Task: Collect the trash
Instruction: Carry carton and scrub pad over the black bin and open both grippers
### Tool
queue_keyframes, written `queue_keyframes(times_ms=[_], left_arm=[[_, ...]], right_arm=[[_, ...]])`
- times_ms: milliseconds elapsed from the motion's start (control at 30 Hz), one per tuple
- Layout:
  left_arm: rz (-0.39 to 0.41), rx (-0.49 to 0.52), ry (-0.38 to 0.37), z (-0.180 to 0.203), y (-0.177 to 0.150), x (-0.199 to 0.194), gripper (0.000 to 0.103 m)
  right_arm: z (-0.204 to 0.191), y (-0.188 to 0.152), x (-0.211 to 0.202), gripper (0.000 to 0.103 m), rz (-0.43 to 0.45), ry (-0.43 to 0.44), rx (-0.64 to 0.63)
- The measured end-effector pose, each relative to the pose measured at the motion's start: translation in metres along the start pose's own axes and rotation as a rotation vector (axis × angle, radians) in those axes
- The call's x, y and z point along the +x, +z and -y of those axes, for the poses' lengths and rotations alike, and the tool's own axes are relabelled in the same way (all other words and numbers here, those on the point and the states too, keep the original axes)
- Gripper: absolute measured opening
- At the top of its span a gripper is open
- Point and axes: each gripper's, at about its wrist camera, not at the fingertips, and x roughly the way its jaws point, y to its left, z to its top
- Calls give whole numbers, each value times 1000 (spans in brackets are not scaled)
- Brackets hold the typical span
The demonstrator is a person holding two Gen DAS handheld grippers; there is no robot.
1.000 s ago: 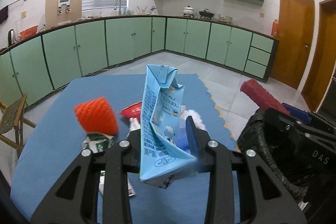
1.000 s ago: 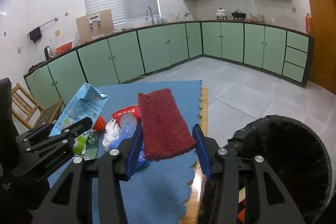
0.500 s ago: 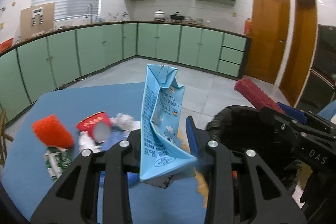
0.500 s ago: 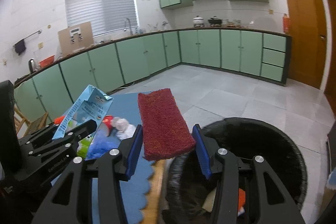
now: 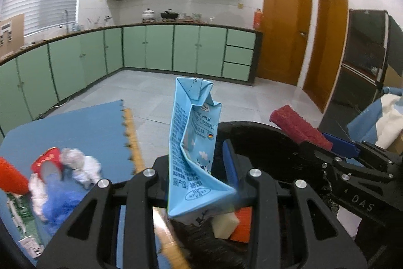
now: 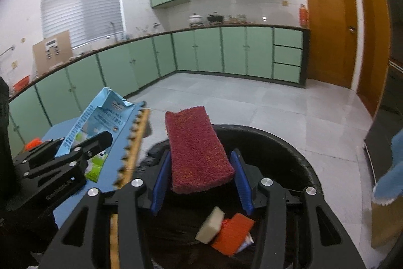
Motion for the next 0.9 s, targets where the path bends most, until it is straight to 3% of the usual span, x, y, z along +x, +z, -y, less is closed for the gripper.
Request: queue_keyframes(times_ms=[433, 467, 533, 600, 667, 767, 900], left_arm=[[-150, 36, -104, 30, -9, 78, 35], [-157, 33, -112, 31, -10, 80, 39], [-159, 25, -119, 27, -11, 82, 58], [-149, 21, -115, 25, -11, 81, 61], [-146, 19, -105, 19, -9, 79, 61], [-121, 13, -74, 6, -6, 68, 67], [-69, 19, -12, -16, 2, 45, 78]], right_arm=[[57, -16, 43, 50, -76, -98, 61], [60, -17, 45, 52, -82, -106, 57], [63, -19, 49, 68, -86, -127, 56], [64, -20, 49, 76, -83, -147, 57], [65, -21, 47, 91, -74, -166, 64], [63, -20, 41, 96, -51, -176, 82], [49, -15, 36, 97, -40, -144, 91]])
